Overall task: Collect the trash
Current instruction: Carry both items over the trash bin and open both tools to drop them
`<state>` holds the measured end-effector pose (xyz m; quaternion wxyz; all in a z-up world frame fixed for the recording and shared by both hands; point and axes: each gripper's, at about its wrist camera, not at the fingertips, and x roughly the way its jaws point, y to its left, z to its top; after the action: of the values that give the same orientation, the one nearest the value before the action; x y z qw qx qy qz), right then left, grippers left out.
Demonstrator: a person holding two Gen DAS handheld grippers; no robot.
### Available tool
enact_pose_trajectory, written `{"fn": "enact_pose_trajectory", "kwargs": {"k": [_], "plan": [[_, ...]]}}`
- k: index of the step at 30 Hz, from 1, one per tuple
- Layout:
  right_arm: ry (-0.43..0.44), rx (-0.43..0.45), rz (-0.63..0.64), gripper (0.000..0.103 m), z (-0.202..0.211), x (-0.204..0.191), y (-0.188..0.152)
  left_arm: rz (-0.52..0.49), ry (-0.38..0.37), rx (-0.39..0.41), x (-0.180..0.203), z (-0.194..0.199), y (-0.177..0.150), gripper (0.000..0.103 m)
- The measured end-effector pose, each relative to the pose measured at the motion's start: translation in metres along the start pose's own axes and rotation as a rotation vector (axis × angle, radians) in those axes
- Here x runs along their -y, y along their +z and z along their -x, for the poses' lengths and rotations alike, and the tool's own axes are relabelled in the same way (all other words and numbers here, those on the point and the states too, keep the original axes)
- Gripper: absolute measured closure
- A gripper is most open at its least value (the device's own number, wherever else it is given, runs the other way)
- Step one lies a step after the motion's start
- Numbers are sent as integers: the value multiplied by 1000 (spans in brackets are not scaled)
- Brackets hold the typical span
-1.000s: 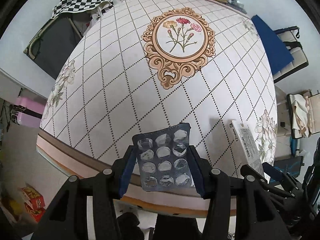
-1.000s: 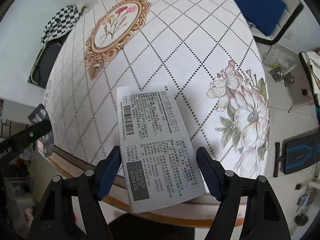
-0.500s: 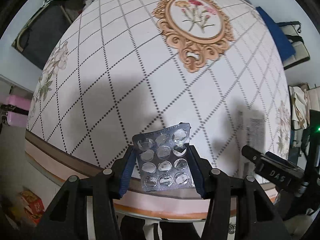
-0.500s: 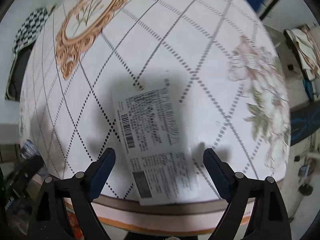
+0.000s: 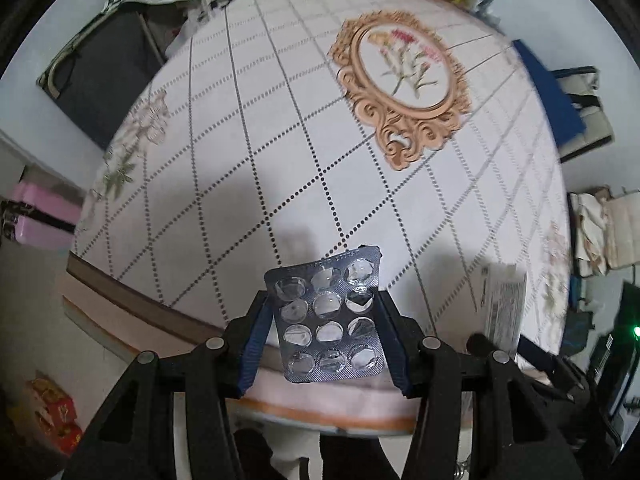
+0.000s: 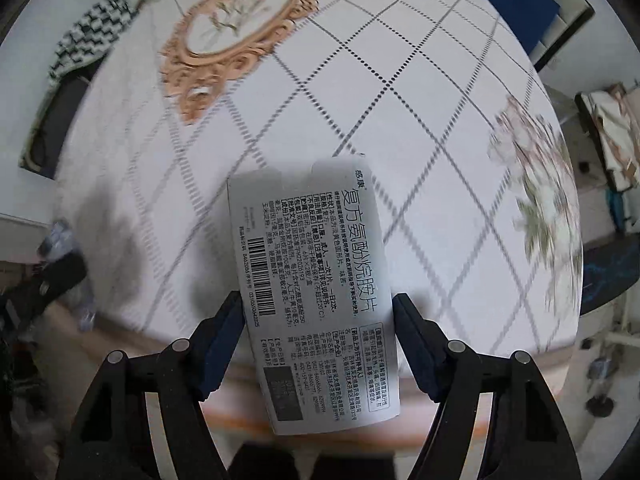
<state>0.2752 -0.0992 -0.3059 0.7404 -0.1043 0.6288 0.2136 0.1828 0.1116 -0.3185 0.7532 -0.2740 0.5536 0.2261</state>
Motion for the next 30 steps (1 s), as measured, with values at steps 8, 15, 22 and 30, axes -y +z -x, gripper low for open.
{"fn": "enact_pose_trajectory", "kwargs": {"k": [8,15,22,30], "plan": [[113,84,-140,27,78,2,-146,-106,-113,9,-59,51,-84,54],[189,-74,-230,27,33,-23,-264,-39,-104,-158,-129,2,-174,54],[184,-195,-185,27,-110,-28,-279,175,-112,-293,-178,-146,-250,54],[214,-328,-70,27,-327,-21,-239,360,-177,-373,-201,-333,-301,54]]}}
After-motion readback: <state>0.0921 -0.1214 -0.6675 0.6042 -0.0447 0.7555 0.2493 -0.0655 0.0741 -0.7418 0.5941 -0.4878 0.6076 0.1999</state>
